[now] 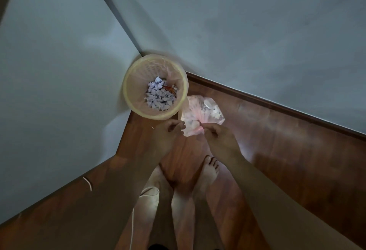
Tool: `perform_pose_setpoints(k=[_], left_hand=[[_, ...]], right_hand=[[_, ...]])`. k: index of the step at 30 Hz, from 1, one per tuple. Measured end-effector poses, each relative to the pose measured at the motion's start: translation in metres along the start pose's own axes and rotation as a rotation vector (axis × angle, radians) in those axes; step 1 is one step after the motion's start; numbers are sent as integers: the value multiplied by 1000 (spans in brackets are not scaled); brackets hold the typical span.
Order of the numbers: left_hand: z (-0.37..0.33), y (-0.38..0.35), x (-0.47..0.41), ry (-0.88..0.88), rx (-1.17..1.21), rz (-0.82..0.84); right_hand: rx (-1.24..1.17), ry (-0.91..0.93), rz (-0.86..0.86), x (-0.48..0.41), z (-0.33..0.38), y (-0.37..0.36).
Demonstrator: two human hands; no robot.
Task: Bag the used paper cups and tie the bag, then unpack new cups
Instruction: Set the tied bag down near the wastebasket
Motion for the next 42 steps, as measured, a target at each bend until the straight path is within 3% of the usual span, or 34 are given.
perform_pose_setpoints(k=[10, 20, 23, 34, 42], left_hand=[[-65, 36, 76, -23, 70, -10], [-275, 120, 252, -173, 105, -150], [-298, 128, 292, -188, 155, -187], [-276, 158, 426, -70, 417, -526], [-266, 217, 450, -55, 478, -503]], right_hand=[[-65, 20, 34, 85, 24, 38], [122, 295, 91, 312, 112, 133], [180, 367, 79, 351, 122, 149], [352, 556, 243, 440, 153, 120], [280, 541, 287, 476, 193, 56]])
Point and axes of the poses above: each hand's wrist, its own x-axis away from the middle knuckle, its own y-axis out of the back of the hand, z = x × y, the point moved 3 cm from there along -x, towards the middle knuckle, and after that the axes turned 15 degrees about -y, right-handed, at the moved point
